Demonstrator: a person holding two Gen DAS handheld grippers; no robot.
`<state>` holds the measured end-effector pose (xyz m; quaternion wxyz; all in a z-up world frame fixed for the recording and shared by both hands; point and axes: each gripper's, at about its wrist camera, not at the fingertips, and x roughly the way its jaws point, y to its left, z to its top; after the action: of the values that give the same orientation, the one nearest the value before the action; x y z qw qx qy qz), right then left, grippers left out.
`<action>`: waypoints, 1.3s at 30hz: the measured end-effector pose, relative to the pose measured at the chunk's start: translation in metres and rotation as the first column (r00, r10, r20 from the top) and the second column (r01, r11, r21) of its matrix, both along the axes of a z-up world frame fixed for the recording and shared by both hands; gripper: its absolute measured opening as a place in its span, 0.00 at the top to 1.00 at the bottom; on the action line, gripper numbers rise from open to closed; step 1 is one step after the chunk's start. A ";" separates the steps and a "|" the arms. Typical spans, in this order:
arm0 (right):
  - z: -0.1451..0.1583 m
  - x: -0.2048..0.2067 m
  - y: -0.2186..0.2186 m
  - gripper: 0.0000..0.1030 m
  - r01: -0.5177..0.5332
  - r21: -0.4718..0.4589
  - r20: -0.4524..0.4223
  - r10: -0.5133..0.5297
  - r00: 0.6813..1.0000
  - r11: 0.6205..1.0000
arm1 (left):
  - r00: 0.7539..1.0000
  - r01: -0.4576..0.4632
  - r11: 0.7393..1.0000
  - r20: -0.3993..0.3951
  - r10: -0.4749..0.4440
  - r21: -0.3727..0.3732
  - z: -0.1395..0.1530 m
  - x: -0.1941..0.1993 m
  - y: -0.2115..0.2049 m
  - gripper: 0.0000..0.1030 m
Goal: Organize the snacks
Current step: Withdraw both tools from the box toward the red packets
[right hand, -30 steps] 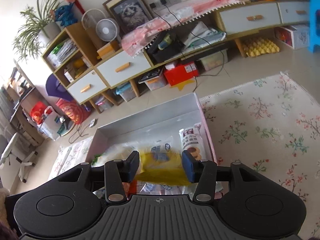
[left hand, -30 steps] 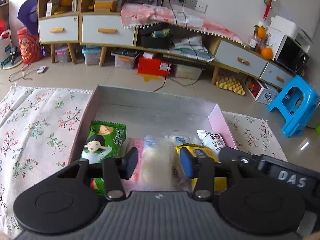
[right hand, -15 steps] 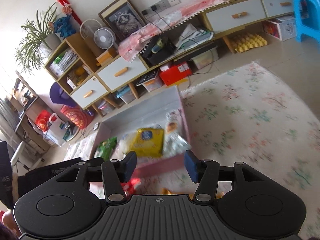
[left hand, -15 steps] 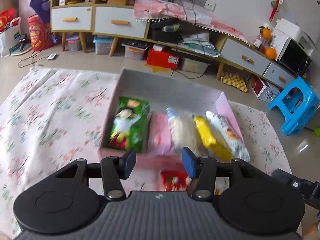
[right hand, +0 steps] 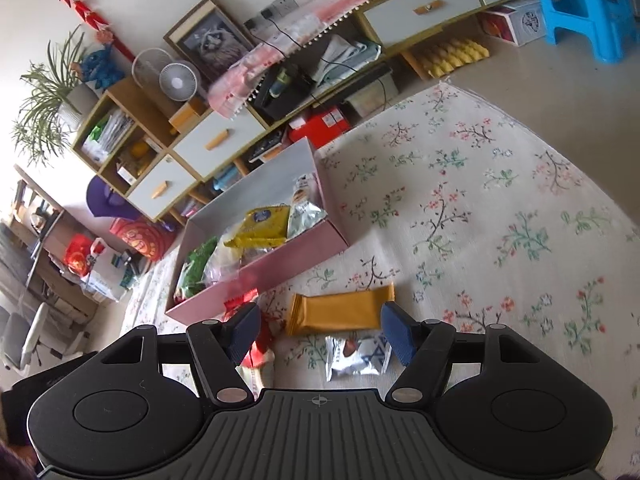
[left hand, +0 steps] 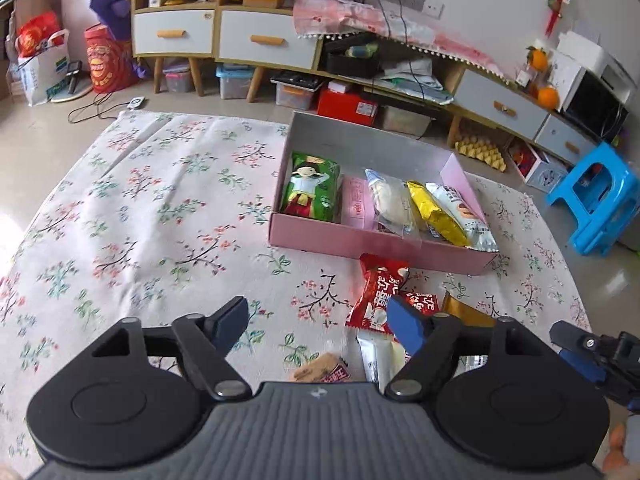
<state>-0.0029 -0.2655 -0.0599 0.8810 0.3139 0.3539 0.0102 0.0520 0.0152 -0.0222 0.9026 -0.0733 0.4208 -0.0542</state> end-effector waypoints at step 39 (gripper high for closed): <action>-0.033 -0.008 -0.012 0.14 0.137 -0.056 -0.025 -0.139 0.990 0.989 | 0.997 -0.061 0.998 -0.045 0.060 -0.025 -0.025 -0.014 0.013 0.02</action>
<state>-0.0104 -0.2771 -0.0927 0.8826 0.3137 0.3440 -0.0648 0.0375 0.0280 -0.0467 0.8933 -0.0991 0.4373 -0.0310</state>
